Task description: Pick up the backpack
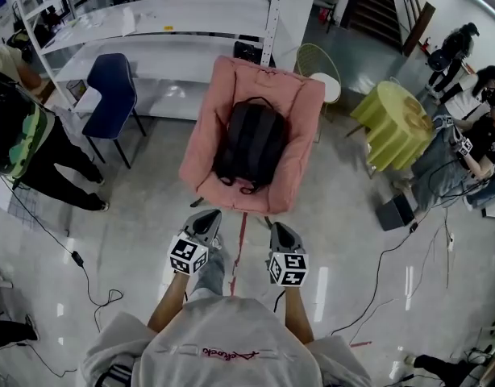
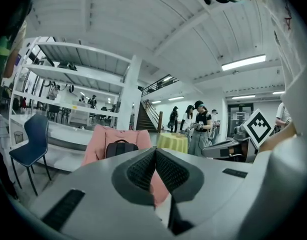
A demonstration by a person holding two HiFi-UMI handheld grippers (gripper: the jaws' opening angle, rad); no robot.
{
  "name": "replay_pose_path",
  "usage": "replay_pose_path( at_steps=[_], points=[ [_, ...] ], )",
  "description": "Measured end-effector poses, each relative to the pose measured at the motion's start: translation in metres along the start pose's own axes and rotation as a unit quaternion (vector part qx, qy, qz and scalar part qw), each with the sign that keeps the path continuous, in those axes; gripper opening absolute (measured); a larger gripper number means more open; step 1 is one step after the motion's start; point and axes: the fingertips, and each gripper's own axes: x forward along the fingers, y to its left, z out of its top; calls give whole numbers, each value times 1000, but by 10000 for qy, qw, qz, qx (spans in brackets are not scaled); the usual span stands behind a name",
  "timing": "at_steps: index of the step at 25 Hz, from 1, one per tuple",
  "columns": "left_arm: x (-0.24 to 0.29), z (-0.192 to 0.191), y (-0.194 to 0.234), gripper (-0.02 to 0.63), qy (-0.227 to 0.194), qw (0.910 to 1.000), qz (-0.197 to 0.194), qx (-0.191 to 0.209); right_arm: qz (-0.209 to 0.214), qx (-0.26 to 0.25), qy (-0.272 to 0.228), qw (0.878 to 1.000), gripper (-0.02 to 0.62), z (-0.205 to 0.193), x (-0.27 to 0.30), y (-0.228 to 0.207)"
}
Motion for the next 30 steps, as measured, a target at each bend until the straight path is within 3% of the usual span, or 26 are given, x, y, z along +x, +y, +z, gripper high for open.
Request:
replay_pose_path(
  at_steps=[19, 30],
  points=[
    [136, 42, 176, 9, 104, 9990, -308, -300, -352, -15, 347, 9988, 18, 77, 194, -14],
    [181, 44, 256, 9, 300, 9978, -378, -456, -523, 55, 598, 9968, 18, 92, 270, -13]
  ],
)
